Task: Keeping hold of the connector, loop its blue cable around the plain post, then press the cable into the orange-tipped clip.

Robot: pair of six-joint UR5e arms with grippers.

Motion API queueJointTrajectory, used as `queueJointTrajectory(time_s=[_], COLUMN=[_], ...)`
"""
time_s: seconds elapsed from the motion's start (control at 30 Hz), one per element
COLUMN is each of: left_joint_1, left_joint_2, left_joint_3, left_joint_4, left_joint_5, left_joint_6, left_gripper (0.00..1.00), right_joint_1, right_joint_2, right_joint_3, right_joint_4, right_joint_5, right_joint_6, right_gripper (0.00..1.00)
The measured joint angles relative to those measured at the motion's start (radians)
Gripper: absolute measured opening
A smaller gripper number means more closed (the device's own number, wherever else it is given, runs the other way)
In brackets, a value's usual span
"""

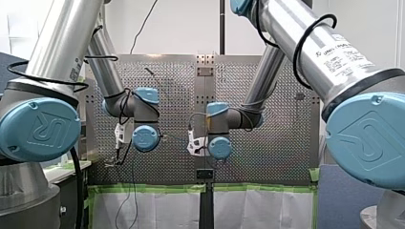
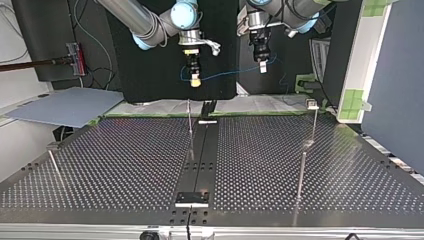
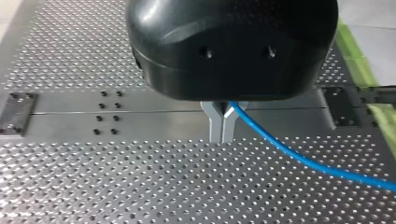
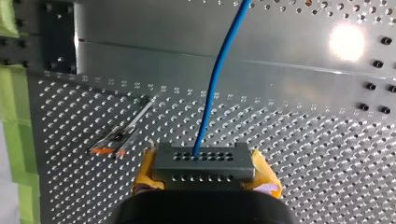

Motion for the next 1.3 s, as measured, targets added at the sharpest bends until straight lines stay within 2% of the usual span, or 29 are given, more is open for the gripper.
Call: queueJointTrajectory(time_s=[0.17, 0.3, 0.5, 0.67, 0.9, 1.3], left_joint_1=[0.0, 0.005, 0.01, 0.016, 0.021, 0.043], left_joint_2=[0.001, -0.002, 0.036, 0.084, 0.155, 0.273], left_joint_3=[0.0, 0.003, 0.045, 0.088, 0.158, 0.276], left_joint_4=[-0.036, -0.042, -0.067, -0.11, -0.18, -0.298], left_joint_5=[0.0, 0.0, -0.006, -0.024, -0.075, -0.192], left_joint_6=[0.001, -0.008, -0.049, -0.077, -0.127, -0.137], left_gripper=[0.0, 0.0, 0.0, 0.0, 0.0, 0.0], right_joint_1=[0.0, -0.006, -0.014, -0.019, -0.02, -0.026], right_joint_2=[0.0, -0.017, -0.072, -0.128, -0.199, -0.32], right_joint_3=[-0.056, -0.078, -0.097, -0.132, -0.198, -0.319], right_joint_4=[0.057, 0.099, 0.159, 0.199, 0.264, 0.376], right_joint_5=[0.0, -0.007, -0.027, -0.076, -0.141, -0.164], right_joint_6=[0.0, 0.003, 0.043, 0.056, 0.058, 0.052], right_gripper=[0.0, 0.0, 0.0, 0.0, 0.0, 0.0])
